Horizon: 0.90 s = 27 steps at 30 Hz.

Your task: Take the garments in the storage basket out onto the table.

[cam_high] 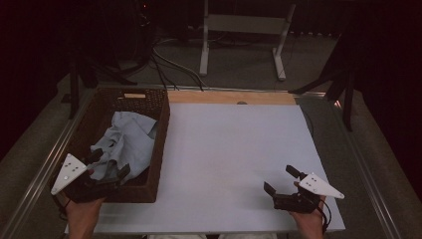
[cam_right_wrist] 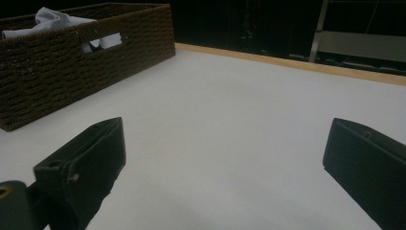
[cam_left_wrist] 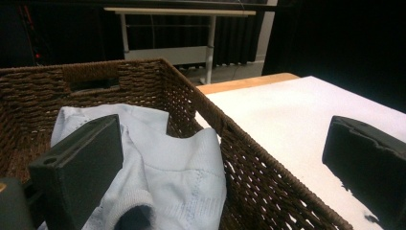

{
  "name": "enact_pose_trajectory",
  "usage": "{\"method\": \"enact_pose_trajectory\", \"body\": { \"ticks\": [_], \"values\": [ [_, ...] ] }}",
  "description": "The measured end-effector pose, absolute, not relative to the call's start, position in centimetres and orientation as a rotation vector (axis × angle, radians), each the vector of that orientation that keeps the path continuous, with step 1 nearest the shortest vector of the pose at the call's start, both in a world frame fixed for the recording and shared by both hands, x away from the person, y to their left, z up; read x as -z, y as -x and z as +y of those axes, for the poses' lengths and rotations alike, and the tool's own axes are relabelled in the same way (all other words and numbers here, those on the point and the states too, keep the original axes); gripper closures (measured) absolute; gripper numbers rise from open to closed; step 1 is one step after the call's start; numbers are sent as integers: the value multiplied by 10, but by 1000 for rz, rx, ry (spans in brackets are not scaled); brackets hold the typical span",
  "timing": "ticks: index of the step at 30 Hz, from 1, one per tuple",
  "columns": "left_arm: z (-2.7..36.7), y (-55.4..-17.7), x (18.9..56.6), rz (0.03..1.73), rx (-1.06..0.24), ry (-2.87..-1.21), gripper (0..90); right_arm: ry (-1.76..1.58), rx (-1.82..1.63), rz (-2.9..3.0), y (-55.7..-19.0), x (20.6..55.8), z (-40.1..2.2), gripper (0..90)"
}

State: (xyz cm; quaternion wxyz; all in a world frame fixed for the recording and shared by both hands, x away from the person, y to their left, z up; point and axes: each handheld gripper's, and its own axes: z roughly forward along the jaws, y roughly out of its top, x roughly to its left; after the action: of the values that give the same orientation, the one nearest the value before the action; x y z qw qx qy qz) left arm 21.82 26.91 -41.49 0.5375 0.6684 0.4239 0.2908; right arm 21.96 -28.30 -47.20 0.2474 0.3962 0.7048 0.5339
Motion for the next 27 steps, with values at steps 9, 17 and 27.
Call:
{"method": "enact_pose_trajectory", "body": {
  "ticks": [9,17,27],
  "values": [
    [271,-226,415,1003,-663,-1611,19,-1080,-1458,1916,-220,472,-284,11],
    [275,-231,414,1000,-636,-1622,19,-1083,-1461,1914,-219,472,-284,11],
    [279,-236,414,994,-610,-1653,19,-1084,-1463,1913,-219,472,-283,11]
  ]
}}
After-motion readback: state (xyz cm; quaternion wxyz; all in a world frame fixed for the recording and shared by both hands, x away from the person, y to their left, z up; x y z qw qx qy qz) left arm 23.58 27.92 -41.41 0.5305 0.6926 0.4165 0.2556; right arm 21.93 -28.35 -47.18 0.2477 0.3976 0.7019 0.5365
